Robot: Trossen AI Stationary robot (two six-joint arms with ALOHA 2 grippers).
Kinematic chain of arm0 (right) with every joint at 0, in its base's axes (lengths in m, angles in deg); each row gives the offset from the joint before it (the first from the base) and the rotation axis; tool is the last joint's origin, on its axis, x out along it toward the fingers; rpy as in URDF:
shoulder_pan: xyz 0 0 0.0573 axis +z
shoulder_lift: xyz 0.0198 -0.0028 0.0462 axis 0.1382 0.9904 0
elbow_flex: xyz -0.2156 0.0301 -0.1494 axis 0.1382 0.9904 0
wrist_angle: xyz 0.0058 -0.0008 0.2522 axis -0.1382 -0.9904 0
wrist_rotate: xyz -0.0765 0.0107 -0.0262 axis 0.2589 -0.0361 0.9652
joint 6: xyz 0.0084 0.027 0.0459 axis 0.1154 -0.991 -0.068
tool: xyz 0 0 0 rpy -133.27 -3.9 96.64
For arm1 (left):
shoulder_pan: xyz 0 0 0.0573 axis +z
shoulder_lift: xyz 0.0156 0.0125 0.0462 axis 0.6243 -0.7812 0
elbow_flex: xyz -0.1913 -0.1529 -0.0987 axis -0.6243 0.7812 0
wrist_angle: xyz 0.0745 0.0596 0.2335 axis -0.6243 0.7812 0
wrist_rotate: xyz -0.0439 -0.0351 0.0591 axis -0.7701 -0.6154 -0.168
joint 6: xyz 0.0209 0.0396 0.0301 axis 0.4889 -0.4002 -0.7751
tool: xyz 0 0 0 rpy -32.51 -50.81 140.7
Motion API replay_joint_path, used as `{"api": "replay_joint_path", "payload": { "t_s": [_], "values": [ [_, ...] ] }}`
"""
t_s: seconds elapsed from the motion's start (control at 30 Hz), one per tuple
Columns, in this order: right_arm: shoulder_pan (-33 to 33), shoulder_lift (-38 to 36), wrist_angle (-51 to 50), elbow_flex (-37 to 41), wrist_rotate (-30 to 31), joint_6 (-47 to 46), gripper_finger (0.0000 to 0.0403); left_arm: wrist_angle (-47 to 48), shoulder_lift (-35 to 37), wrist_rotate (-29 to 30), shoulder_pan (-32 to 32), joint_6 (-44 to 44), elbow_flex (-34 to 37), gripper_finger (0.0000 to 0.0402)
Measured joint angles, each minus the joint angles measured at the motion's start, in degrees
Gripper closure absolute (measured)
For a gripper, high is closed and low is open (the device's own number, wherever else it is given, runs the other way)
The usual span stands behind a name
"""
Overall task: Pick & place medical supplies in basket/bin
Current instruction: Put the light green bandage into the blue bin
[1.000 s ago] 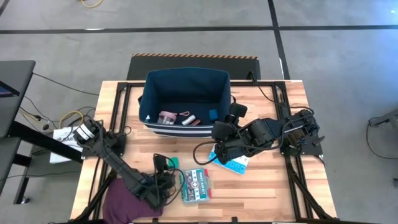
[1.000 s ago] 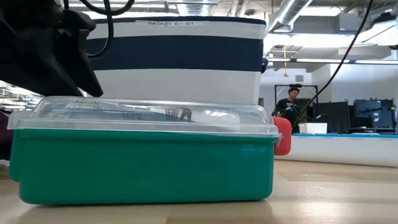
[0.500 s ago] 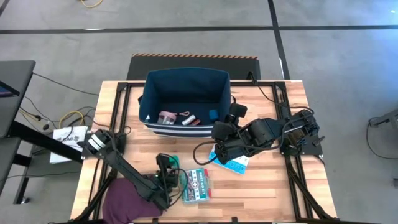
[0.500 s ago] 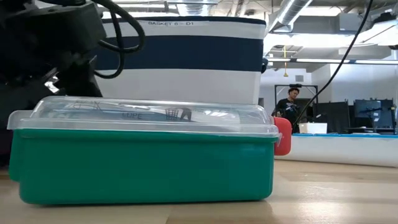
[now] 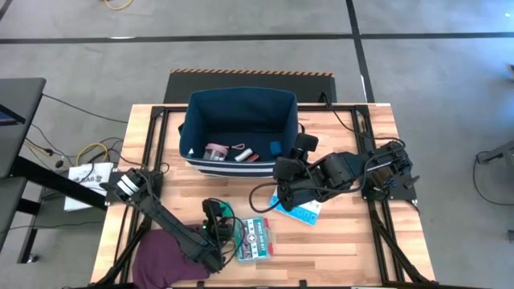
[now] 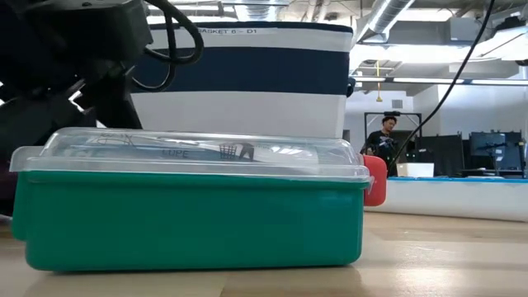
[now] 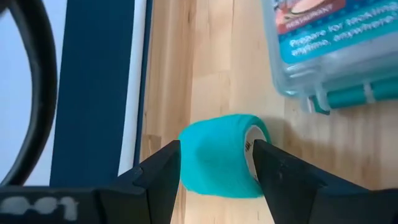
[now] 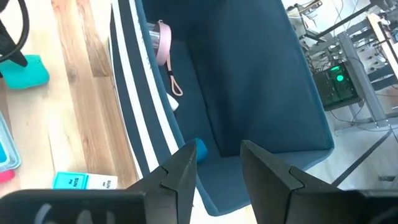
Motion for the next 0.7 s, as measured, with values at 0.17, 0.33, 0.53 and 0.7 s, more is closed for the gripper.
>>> {"api": "replay_joint_path", "payload": {
  "t_s": [0.17, 0.33, 0.53, 0.7],
  "values": [
    [0.0, 0.0, 0.0, 0.0, 0.0, 0.0, 0.0285, 0.36, 0.0, 0.42, 0.08, 0.28, 0.0, 0.021],
    [0.0, 0.0, 0.0, 0.0, -0.07, 0.0, 0.0285, 2.54, -0.95, 0.22, 1.17, 1.37, 0.61, 0.021],
    [0.0, 0.0, 0.4, 0.0, -7.96, 0.0, 0.0285, 3.12, -1.84, -0.09, 1.87, 3.52, 2.27, 0.021],
    [0.45, 0.0, 0.62, 0.0, -17.17, 0.88, 0.0285, 4.08, -1.81, 0.63, 2.01, 3.45, 1.9, 0.0234]
  ]
}}
